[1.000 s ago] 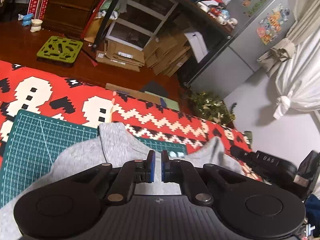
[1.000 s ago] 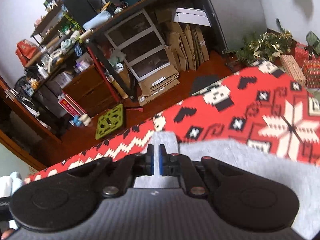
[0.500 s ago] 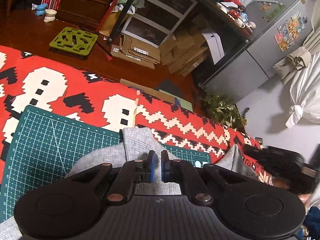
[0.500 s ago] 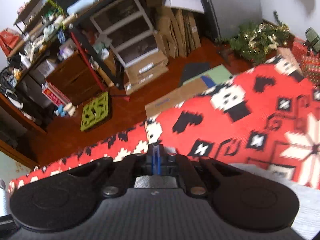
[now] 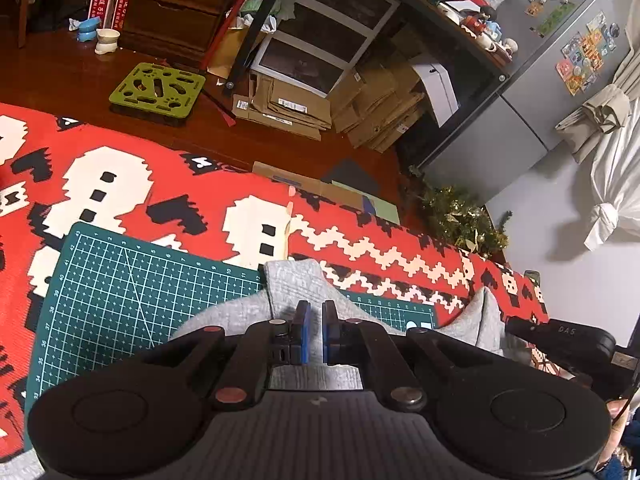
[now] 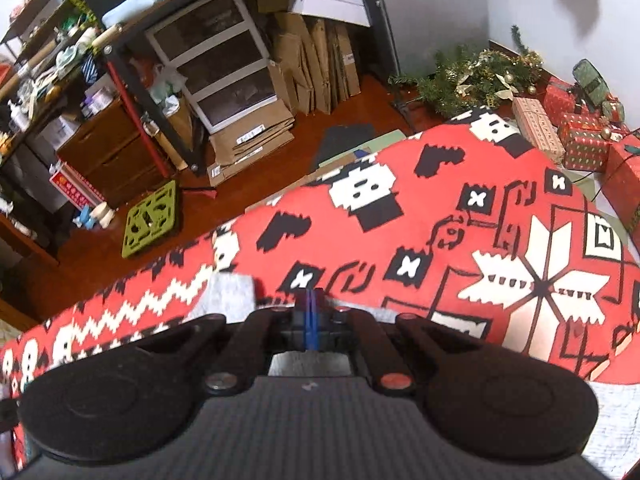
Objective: Fold clothes
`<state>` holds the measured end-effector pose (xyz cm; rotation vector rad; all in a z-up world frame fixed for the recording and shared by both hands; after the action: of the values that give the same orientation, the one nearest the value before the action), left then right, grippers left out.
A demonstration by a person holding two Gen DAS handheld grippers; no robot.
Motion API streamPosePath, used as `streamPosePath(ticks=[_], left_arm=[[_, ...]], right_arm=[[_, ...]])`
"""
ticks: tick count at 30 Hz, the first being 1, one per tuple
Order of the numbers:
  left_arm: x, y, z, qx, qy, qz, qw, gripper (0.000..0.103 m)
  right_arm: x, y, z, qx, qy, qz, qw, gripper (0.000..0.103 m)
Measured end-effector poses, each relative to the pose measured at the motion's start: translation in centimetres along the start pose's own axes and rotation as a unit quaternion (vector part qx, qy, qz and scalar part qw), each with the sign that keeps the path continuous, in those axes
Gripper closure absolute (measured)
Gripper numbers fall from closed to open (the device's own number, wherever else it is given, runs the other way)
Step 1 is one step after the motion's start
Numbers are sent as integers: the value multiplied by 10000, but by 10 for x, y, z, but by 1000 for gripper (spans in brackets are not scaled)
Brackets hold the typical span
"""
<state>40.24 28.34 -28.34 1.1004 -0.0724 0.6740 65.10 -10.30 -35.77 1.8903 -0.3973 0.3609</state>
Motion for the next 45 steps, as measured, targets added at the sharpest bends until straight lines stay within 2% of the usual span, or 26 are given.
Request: streamPosePath(ticks=[4, 5, 10, 11, 12, 14, 16, 17, 18, 20, 21, 24, 29, 38, 45], left_arm=[[1, 10, 0, 76, -33, 81, 9999, 99], [1, 13, 1, 99, -43, 102, 9999, 99], [-5, 29, 8, 254, -179, 224, 9993, 98], [-10, 34, 12, 262, -263, 285, 9989, 94], [-15, 39, 16, 272, -355, 352, 9984, 90], [-30, 48, 25, 355, -616, 476, 9963, 69], [-45, 54, 31, 596, -856, 585, 9928, 65], [-52, 57, 34, 727, -943, 649, 9908, 60], [-56, 57, 34, 811, -965, 692, 9896, 56], [-65, 56, 33, 933, -939, 749, 9884, 38], [-69, 55, 33, 994, -925, 777, 9877, 31], [-81, 53, 31, 1176, -885, 863, 9853, 20], [-101, 51, 29, 1478, -817, 1004, 9805, 13], [-128, 46, 26, 1955, -815, 1071, 9714, 12], [-141, 60, 23, 1828, -726, 1473, 9693, 12]], right_arm=[[-6, 31, -12, 168, 124, 286, 9994, 98], [-12, 39, -17, 224, 182, 336, 9990, 95], [-53, 66, -49, 523, 669, 392, 9956, 93], [-62, 70, -54, 571, 775, 452, 9943, 90], [-71, 73, -59, 619, 881, 511, 9929, 81], [-84, 76, -65, 617, 1081, 639, 9902, 65], [-95, 78, -69, 594, 1279, 768, 9870, 57], [-101, 79, -72, 582, 1377, 833, 9852, 47], [-105, 81, -73, 574, 1420, 914, 9840, 32], [-110, 86, -72, 582, 1436, 1115, 9816, 16], [-112, 89, -71, 597, 1462, 1207, 9801, 10], [-118, 96, -70, 597, 1607, 1423, 9749, 0], [-125, 91, -75, 493, 1880, 1327, 9719, 0], [-128, 77, -74, 313, 2022, 1203, 9714, 0], [-130, 77, -77, 285, 2101, 1200, 9699, 0]])
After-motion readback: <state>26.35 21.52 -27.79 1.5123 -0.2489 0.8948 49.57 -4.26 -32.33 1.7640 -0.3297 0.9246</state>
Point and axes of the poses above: each gripper's, at about its wrist camera, not at the fingertips, and y roughly against the way its jaws point, z to its right, x to its top, the point moved 7 cm from there along -y, roughly the way its jaws point, and after that the axes turned 10 degrees about -z, right-handed, at the moved point
